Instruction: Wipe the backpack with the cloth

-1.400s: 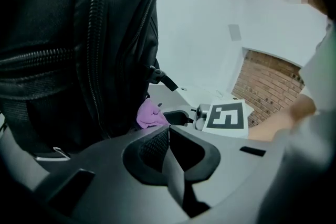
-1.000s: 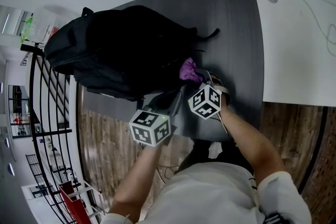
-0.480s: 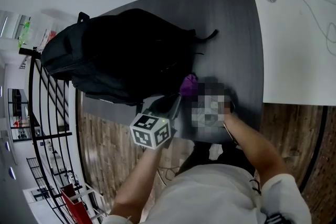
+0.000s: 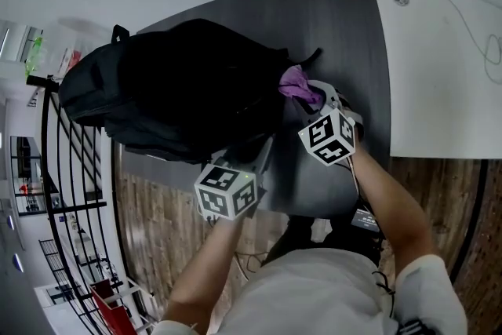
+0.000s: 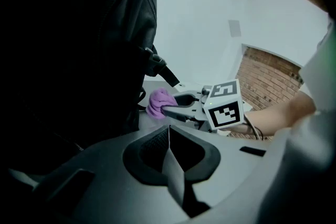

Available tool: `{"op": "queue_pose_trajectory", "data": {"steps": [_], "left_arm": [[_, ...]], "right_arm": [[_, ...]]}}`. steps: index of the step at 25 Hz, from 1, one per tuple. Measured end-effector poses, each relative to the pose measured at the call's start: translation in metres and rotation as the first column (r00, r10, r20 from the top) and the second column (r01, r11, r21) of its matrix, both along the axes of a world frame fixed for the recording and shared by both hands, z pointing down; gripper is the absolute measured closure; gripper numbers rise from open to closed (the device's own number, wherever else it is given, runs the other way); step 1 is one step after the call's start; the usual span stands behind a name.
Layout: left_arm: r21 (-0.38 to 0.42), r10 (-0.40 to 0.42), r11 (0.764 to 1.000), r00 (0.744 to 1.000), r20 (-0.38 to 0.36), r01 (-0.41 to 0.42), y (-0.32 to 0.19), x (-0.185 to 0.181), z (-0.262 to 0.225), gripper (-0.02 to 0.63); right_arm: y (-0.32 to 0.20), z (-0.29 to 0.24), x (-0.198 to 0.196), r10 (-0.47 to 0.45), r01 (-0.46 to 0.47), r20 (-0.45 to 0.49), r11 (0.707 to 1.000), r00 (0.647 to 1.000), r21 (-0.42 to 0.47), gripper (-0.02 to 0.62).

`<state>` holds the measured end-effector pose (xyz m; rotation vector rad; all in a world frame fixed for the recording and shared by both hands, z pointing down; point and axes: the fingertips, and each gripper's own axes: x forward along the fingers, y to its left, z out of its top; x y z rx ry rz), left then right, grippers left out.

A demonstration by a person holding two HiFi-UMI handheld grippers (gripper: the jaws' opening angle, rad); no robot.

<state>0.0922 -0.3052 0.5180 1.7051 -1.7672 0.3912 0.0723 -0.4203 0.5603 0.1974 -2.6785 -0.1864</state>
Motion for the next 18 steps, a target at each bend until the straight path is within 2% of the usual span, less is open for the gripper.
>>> {"op": "queue_pose_trajectory", "data": {"steps": [4, 10, 14, 18], "left_arm": [[0.019, 0.004, 1.000, 1.000, 0.010, -0.004, -0.013, -0.001, -0.012, 0.600], [0.041, -0.003, 0.999, 1.000, 0.016, 0.002, -0.019, -0.005, -0.027, 0.600], [0.023, -0.007, 1.000, 1.000, 0.009, 0.007, -0.015, -0.007, -0.019, 0.600], [0.006, -0.018, 1.000, 1.000, 0.002, 0.018, -0.009, -0.012, -0.011, 0.600]], "right_arm": [[-0.023, -0.047, -0.022, 0.003, -0.008, 0.103, 0.998, 0.995, 0.055, 0.449], [-0.026, -0.106, -0.054, -0.068, 0.047, 0.230, 0.994, 0.971, 0.098, 0.449], [-0.007, -0.075, -0.071, -0.140, 0.124, 0.162, 0.987, 0.977, 0.102, 0.448], [0.003, -0.039, -0.074, -0.145, 0.138, 0.102, 0.988, 0.984, 0.073, 0.449]]}}
